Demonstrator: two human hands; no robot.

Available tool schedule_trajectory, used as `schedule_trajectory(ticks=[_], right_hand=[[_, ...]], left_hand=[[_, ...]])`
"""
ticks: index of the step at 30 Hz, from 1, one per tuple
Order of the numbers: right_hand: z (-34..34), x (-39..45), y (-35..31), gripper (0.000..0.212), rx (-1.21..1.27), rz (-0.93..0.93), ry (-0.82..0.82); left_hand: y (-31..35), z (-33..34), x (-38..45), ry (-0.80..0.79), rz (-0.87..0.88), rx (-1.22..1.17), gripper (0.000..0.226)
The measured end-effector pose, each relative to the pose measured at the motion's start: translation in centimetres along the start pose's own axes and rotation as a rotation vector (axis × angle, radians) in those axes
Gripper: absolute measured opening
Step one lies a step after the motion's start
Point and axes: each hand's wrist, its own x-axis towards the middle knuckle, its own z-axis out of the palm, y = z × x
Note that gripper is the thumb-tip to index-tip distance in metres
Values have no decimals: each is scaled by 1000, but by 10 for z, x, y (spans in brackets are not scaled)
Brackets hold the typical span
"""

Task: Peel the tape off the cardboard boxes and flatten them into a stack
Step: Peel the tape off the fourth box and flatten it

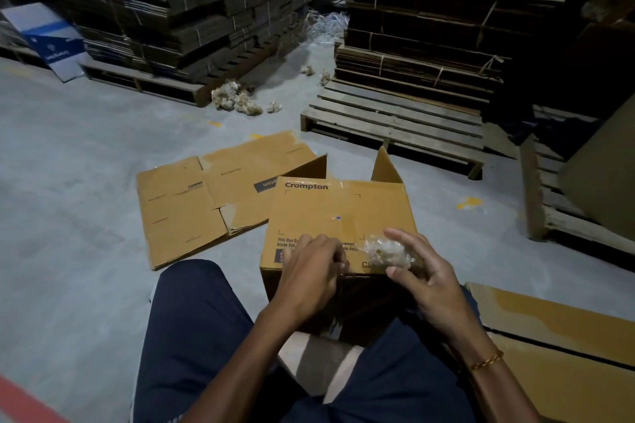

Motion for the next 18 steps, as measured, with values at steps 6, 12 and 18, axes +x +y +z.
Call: schedule_trajectory(ticks=[6,12,18], right_hand=[[-5,12,1,52,-218,-92,13],[7,17,14,60,-378,-126,-113],[12,13,15,43,-301,-124,-131]], left_hand=[[-9,8,-24,37,109,-19,8],[-19,11,-32,63,91,-128,11],[-22,11,-26,43,37,-263,4]])
